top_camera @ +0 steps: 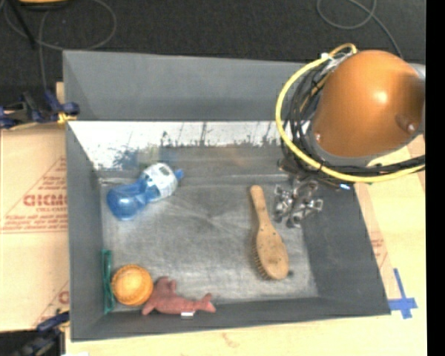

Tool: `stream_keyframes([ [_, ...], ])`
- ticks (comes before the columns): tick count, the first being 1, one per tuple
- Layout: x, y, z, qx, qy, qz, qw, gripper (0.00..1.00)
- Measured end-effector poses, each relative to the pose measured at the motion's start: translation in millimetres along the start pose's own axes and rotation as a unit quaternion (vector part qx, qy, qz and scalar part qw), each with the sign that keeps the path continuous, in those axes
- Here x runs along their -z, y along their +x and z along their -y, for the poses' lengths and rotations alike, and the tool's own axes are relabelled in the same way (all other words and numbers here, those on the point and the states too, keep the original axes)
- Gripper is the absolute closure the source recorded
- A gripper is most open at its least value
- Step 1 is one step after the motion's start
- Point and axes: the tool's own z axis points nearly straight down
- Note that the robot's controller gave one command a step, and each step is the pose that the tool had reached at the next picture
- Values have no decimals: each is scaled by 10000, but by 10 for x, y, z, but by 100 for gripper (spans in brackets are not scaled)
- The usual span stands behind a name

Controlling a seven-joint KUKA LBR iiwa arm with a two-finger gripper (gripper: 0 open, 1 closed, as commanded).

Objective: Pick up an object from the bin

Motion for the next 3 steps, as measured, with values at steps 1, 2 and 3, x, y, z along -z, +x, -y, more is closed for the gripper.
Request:
stream_keyframes([
  [1, -873, -164, -104, 868, -62, -10, 9962, 0],
  [2, -861, -166, -94, 860, -48, -5, 9963, 0],
  [3, -867, -165, -90, 890, -48, -6, 9960, 0],
])
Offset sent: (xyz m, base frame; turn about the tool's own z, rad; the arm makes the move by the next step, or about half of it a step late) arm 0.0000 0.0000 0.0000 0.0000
